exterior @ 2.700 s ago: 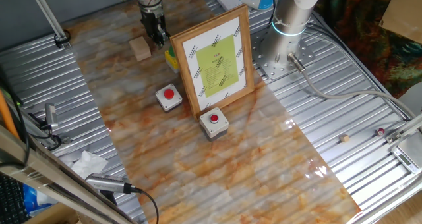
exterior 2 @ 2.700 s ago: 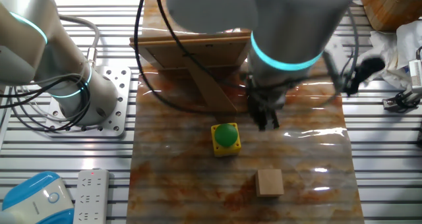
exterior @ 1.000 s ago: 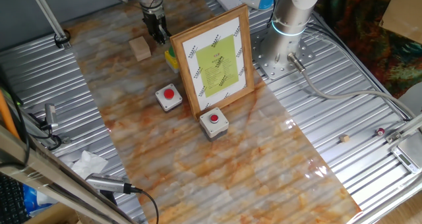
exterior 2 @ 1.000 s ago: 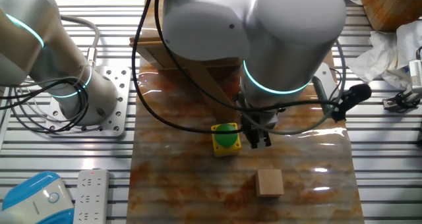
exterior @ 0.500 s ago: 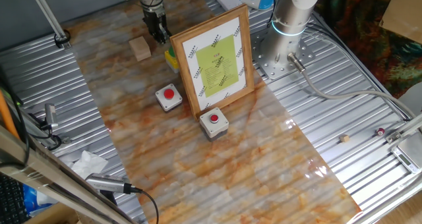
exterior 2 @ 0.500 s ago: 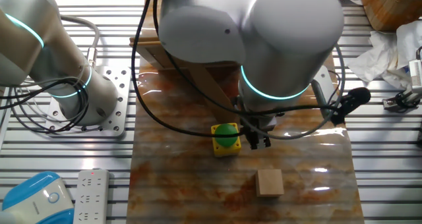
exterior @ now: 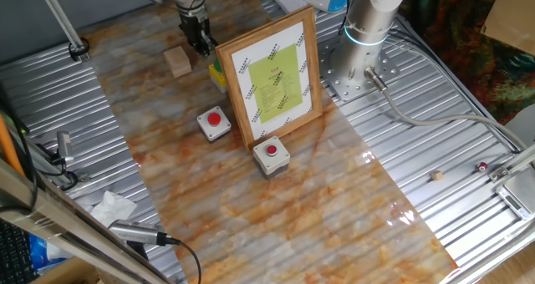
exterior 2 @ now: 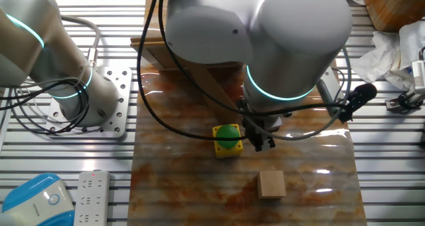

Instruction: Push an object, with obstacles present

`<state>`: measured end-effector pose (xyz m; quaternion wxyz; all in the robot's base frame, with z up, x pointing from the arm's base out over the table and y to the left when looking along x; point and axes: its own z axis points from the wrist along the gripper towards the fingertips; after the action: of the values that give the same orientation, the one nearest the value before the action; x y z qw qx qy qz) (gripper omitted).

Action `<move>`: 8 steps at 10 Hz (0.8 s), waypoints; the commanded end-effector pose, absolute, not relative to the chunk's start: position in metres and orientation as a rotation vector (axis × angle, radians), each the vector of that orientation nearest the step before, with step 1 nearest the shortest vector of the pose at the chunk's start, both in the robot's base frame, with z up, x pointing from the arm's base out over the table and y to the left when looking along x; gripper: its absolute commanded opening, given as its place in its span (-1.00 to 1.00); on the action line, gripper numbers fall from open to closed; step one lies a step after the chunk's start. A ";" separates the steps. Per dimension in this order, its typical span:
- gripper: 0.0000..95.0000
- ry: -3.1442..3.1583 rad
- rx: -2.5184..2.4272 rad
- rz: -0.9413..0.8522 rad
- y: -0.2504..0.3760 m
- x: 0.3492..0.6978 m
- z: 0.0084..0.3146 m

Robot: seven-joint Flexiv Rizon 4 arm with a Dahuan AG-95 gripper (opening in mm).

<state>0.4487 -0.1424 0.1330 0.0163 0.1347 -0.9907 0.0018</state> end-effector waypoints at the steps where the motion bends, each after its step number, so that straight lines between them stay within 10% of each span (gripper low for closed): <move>1: -1.00 -3.098 0.458 -0.032 -0.143 0.450 0.132; 8: -1.00 -3.155 0.346 -0.032 -0.143 0.450 0.132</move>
<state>0.4513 -0.1427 0.1318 -0.0159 0.1084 -0.9939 -0.0108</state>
